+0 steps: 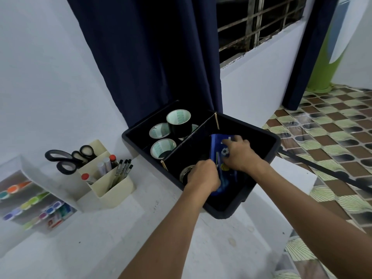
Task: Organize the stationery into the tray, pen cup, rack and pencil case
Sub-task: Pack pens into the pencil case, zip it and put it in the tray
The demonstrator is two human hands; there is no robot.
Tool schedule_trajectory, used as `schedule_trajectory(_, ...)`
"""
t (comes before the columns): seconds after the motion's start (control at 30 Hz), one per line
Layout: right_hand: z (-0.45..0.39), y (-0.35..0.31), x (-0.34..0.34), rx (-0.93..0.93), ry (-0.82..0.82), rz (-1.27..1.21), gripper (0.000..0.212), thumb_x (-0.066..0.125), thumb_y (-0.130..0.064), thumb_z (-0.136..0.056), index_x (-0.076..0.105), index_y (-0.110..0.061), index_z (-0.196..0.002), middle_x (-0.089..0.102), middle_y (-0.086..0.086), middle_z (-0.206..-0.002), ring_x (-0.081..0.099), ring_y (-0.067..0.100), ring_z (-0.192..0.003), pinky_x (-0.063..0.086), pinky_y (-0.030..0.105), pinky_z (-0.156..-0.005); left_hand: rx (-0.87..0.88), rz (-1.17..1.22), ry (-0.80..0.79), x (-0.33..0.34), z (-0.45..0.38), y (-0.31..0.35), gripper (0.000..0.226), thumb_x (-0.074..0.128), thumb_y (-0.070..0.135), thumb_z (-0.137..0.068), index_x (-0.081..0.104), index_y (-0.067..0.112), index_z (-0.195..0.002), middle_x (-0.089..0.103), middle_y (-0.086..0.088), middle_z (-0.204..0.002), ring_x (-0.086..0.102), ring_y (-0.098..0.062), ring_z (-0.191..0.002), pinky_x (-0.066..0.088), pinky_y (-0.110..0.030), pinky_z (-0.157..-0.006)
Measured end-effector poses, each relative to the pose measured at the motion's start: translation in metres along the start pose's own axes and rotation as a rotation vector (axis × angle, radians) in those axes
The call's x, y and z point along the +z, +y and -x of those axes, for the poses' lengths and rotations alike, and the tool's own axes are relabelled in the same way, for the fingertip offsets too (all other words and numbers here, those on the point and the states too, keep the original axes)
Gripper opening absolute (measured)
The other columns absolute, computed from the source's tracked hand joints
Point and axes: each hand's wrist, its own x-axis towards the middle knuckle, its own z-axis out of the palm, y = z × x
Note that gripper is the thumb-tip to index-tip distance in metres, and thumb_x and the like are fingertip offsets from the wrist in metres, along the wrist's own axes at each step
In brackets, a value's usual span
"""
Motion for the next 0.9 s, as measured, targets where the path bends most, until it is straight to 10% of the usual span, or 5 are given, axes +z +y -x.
schedule_trajectory(0.17, -0.001, -0.006, 0.009, -0.05, -0.27, 0.208, 0.062, 0.051, -0.047, -0.091, 0.025, -0.036, -0.147, 0.005, 0.002, -0.16, 0.016, 0.038, -0.141, 0.028, 0.051, -0.111, -0.025, 0.056, 0.034, -0.008, -0.006, -0.008, 0.025, 0.06, 0.015, -0.085, 0.056, 0.007, -0.108, 0.061, -0.012, -0.113, 0.061, -0.033, -0.101, 0.051, -0.037, -0.076)
schedule_trajectory(0.5, 0.003, -0.005, 0.013, 0.106, -0.165, 0.141, 0.059, 0.062, -0.046, -0.083, 0.049, -0.013, -0.131, 0.034, 0.02, -0.138, 0.055, 0.034, -0.111, 0.046, 0.039, -0.089, 0.016, -0.012, -0.071, -0.01, -0.011, -0.017, 0.005, 0.057, 0.012, -0.077, 0.057, 0.009, -0.073, 0.065, -0.014, -0.095, 0.065, -0.033, -0.085, 0.058, -0.041, -0.077)
schedule_trajectory(0.9, -0.009, -0.007, 0.014, 0.038, -0.314, 0.296, 0.072, 0.05, -0.052, -0.092, 0.019, -0.025, -0.151, 0.012, 0.017, -0.157, 0.017, 0.047, -0.14, 0.018, 0.048, -0.116, 0.137, -0.001, -0.066, -0.002, -0.012, -0.022, 0.018, 0.072, 0.024, -0.077, 0.073, 0.017, -0.093, 0.067, -0.007, -0.099, 0.067, -0.027, -0.085, 0.058, -0.037, -0.078)
